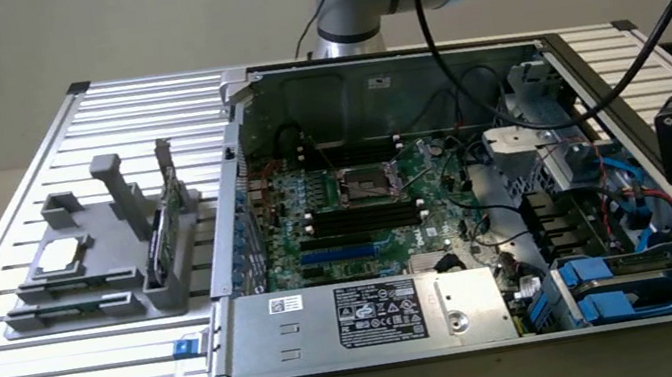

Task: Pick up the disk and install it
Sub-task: 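Insert the first disk wire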

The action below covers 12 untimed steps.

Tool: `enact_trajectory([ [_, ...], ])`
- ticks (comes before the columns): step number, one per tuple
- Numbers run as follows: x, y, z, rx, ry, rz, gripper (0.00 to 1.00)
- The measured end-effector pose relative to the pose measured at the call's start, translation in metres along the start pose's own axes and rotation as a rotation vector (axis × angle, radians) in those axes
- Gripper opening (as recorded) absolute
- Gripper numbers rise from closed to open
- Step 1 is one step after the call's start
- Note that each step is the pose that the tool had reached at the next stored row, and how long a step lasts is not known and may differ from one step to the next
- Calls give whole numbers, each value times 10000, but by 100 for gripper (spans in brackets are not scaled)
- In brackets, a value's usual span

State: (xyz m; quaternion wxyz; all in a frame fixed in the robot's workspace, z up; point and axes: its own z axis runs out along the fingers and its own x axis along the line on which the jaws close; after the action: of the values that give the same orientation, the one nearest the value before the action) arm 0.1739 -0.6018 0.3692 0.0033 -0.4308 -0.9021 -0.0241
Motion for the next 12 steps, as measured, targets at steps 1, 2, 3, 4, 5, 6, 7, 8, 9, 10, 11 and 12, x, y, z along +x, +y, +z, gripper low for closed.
enact_trajectory([
  [1, 0, -1, 8, -3, -5, 147, 25],
  [2, -1, -1, 14, -4, -10, 293, 25],
  [3, -1, -1, 20, -5, -13, 440, 25],
  [4, -1, -1, 25, -6, -15, 586, 25],
  [5, -1, -1, 30, -7, -19, 732, 25],
  [6, -1, -2, 35, -7, -22, 889, 25],
  [7, -1, -2, 39, -6, -24, 1032, 25],
  [8, -1, -2, 41, -1, -24, 1165, 25],
  [9, -1, -3, 43, 16, -14, 1281, 25],
  [10, -1, -3, 44, 41, 3, 1384, 25],
  [11, -1, -3, 45, 67, 19, 1486, 25],
  [12, -1, -2, 46, 94, 36, 1586, 25],
])
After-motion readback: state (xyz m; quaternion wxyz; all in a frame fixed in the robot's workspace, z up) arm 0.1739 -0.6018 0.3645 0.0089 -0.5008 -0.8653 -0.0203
